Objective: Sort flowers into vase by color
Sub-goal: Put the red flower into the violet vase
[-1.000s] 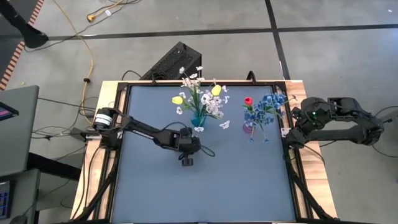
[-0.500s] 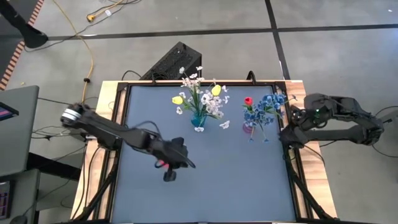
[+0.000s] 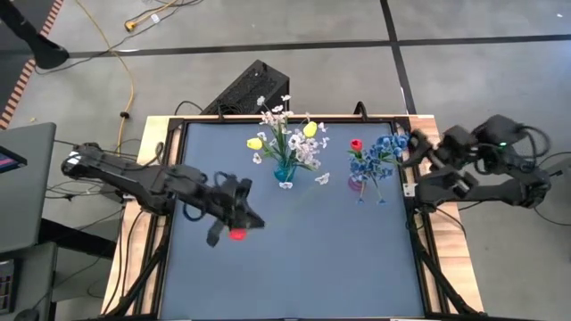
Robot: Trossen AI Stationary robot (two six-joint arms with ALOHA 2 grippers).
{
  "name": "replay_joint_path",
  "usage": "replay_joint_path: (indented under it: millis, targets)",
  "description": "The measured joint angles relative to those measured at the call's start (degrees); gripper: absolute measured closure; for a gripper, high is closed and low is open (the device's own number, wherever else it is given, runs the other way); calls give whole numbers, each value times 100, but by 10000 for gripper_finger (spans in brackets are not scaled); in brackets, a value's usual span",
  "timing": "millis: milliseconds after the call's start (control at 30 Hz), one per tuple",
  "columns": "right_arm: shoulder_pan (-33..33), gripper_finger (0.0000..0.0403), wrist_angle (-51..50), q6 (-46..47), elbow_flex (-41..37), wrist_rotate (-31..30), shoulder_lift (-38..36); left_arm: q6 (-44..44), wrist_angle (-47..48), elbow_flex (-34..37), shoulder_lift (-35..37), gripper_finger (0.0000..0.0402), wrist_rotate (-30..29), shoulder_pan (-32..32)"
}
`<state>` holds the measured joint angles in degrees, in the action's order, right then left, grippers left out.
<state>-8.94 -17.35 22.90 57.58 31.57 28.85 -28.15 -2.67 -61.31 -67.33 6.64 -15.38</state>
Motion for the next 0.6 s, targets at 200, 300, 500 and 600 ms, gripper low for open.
replay_joint_path:
  millis: [200,300,500,600]
  targets:
    - [-1,165,1554,-2174,4,-100,292,-1841,-864,-8,76,401,-1053,684]
    - [-1,165,1817,-3195,12,-451,558,-2544,-1039,-8,24,401,-1005,1092]
    - [-29,165,1761,-4711,324,-1112,1363,-3531,-1677,-8,-109,401,-978,1653]
    - [-34,165,1734,-5561,608,-1343,1788,-3910,-2020,-17,-191,401,-1000,1771]
